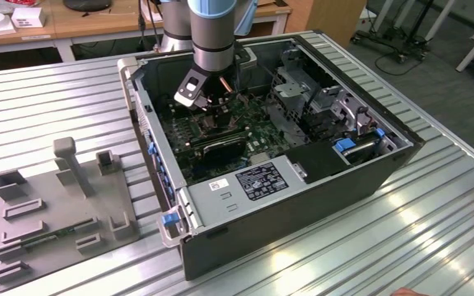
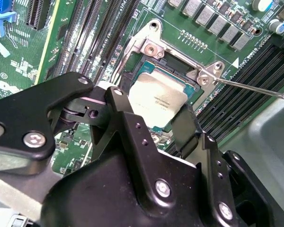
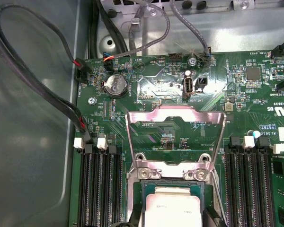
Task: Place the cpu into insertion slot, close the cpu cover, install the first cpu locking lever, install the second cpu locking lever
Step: 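Place the cpu into insertion slot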
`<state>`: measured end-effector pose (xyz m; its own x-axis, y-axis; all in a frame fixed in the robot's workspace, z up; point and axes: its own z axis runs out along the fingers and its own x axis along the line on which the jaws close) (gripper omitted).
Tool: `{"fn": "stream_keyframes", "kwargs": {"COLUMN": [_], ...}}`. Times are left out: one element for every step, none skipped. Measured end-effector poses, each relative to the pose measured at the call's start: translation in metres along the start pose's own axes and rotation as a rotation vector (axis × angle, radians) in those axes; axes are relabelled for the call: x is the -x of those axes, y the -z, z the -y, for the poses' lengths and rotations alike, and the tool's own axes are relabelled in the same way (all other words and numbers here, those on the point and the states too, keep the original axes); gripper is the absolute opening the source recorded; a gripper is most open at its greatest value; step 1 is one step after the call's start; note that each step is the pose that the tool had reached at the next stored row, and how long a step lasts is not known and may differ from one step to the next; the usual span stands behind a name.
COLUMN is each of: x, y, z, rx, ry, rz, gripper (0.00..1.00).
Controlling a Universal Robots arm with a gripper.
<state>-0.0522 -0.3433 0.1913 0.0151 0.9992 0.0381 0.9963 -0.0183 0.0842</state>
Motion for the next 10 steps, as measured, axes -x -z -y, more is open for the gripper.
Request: {"fn": "stream_keyframes", "kwargs": {"x": [0.0, 0.0, 0.0, -0.0001, -0.0001, -0.0002, -0.0002, -0.0003, -0.0004, -0.0005], "y": [0.0, 0.0003, 0.0009, 0.0017, 0.0029, 0.0043, 0.0059, 0.0076, 0.0095, 0.0116], "z": [0.0, 0.0, -0.0001, -0.0001, -0.0002, -0.0004, -0.0005, -0.0006, -0.0008, -0.001], "rx": [0.0, 0.0, 0.0001, 0.0001, 0.0001, 0.0001, 0.0001, 0.0001, 0.0001, 0.0001], "ry": [0.0, 0.0, 0.0, 0.0, 0.0, 0.0, 0.0, 0.0, 0.0, 0.0], "rz": [0.0, 0.0, -0.0001, -0.0001, -0.0001, 0.0, 0.0, -0.0001, 0.0, -0.0001], "gripper": [0.61, 0.61, 0.61, 0.61, 0.61, 0.61, 0.61, 0.61, 0.61, 0.61]}}
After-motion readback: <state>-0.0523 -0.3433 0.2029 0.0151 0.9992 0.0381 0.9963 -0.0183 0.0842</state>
